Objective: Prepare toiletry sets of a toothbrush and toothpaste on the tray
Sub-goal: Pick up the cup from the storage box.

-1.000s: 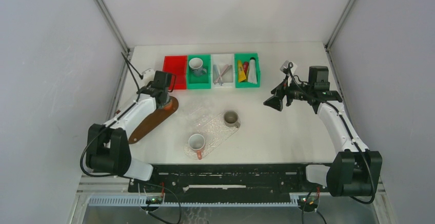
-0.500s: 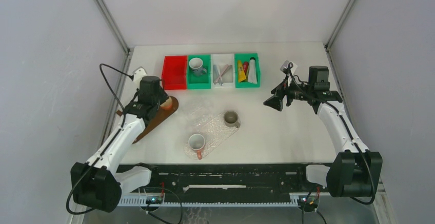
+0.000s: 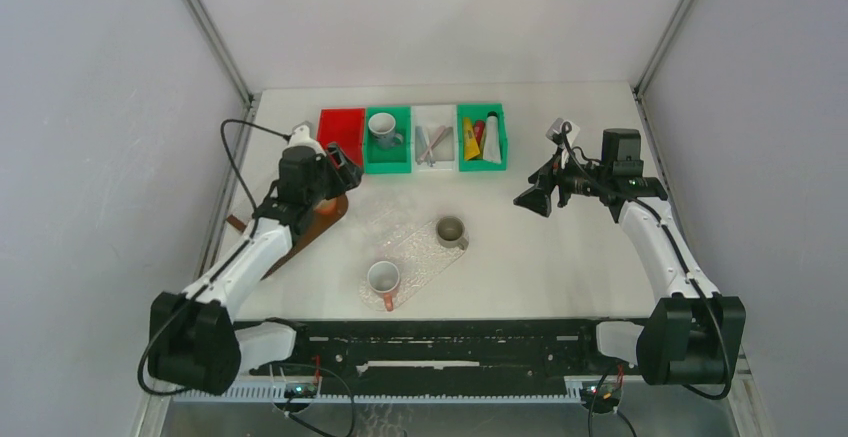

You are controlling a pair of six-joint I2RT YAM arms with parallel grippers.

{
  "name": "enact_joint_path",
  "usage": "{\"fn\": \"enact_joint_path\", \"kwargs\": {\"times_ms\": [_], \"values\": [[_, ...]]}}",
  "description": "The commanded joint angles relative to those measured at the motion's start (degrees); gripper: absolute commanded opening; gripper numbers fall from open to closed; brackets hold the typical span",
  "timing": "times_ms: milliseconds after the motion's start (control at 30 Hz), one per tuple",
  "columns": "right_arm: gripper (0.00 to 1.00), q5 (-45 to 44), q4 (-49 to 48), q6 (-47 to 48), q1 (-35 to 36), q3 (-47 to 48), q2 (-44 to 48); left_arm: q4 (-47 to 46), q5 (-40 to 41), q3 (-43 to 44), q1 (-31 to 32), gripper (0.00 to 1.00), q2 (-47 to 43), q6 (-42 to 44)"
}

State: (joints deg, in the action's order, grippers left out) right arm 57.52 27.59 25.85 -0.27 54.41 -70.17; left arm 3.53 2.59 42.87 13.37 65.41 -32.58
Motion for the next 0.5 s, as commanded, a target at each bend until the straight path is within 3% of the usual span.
{"fn": "enact_joint_path", "kwargs": {"times_ms": [0,200,467], "values": [[0.83,1.0,-2.0,1.0,0.2,0.1,1.6,-7.1,-9.4,7.6,-0.2,0.65,7.6,1.9],[0.83,1.0,-2.0,1.0,0.2,0.0,1.8,-8.4,-13.9,18.4,-0.2,0.65,18.7,1.6],[0.83,0.9,-2.1,1.1,-0.3,0.0,2.2,0.8,-13.1,39.3,0.2,0.66,32.7,3.6]]}}
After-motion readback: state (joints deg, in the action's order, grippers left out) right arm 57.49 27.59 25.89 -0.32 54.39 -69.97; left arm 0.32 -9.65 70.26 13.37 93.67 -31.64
